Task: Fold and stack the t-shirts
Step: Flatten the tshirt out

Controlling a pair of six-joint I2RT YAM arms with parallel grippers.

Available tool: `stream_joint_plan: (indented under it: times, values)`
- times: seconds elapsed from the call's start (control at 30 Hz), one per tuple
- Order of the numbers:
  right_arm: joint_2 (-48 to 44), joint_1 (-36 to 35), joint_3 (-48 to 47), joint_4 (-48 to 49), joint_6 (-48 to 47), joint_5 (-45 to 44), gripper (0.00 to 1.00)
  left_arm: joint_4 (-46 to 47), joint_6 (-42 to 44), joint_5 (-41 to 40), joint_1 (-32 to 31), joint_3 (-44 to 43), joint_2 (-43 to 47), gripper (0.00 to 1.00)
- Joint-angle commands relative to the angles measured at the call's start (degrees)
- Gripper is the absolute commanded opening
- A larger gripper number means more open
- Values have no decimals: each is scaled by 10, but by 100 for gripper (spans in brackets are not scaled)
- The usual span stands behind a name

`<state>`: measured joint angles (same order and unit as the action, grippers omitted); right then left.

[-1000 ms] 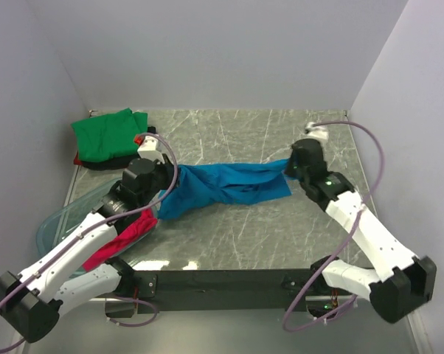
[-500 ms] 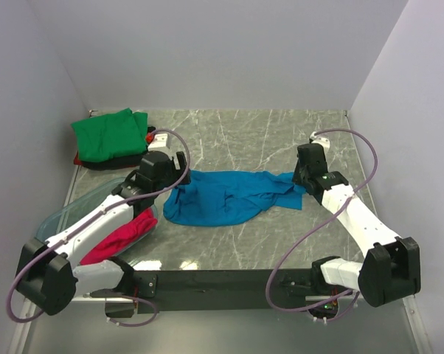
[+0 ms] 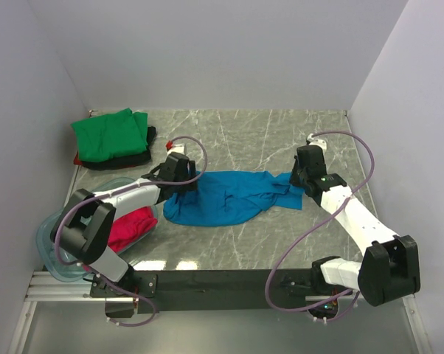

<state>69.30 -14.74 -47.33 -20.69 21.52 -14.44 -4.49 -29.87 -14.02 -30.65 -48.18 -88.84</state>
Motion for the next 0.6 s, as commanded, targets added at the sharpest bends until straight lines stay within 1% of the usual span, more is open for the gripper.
stream_joint_plan:
  times: [0.0, 0.03, 0.1, 0.17, 0.23, 0.37, 0.57]
  values:
    - [-10, 3, 4, 24, -8, 5, 0, 35, -10, -15, 2, -42, -7, 71]
    - [-10, 2, 4, 26, -8, 5, 0, 35, -11, -9, 2, -45, -17, 64]
    - [-6, 2, 5, 28, -9, 8, 0, 40, -14, -7, 2, -46, -20, 59]
    - [0, 3, 4, 28, -9, 10, 0, 41, -16, -7, 2, -42, -19, 58]
    - [7, 3, 4, 30, -9, 13, 0, 62, -16, -4, 2, -39, -18, 56]
    - [9, 3, 2, 29, -9, 15, 0, 48, -15, -2, 2, -52, -34, 54]
    - [0, 3, 6, 28, -10, 14, 0, 67, -22, 8, 2, -36, -31, 50]
